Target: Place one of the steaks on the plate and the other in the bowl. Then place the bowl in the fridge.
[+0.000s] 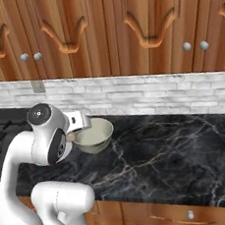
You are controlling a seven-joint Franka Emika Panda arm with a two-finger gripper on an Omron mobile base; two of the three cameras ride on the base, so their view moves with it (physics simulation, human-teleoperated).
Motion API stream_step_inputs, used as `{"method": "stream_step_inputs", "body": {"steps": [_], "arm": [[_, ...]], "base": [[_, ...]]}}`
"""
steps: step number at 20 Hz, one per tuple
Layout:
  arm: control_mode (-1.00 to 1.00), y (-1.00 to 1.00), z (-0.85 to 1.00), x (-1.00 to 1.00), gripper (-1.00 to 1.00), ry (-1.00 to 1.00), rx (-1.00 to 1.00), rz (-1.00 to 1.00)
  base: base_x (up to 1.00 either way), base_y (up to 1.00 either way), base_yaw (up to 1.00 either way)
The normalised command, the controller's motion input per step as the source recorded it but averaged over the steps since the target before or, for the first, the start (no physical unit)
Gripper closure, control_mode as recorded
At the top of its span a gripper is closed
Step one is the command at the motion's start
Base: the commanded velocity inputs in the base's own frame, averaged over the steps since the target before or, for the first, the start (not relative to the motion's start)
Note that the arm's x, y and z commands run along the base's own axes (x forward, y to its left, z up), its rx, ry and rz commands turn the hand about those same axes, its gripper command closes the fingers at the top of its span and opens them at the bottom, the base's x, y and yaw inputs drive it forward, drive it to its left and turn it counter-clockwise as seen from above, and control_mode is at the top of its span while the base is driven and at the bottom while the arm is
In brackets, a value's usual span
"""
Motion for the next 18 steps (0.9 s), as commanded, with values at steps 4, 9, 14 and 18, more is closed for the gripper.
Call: {"method": "stream_step_inputs", "body": {"steps": [4, 9, 14, 18], "arm": [[1.00, 0.00, 0.00, 0.00, 1.00, 0.00, 0.00, 0.00], [-1.00, 0.00, -0.04, 0.20, 1.00, 0.00, 0.00, 0.00], [-1.00, 0.00, -0.26, 0.62, 1.00, 0.00, 0.00, 0.00], [-1.00, -0.01, -0.31, 0.57, 1.00, 0.06, 0.00, 0.00]], "base": [[0.77, 0.00, 0.00], [0.31, 0.00, 0.00], [0.00, 0.00, 0.00], [0.00, 0.00, 0.00]]}}
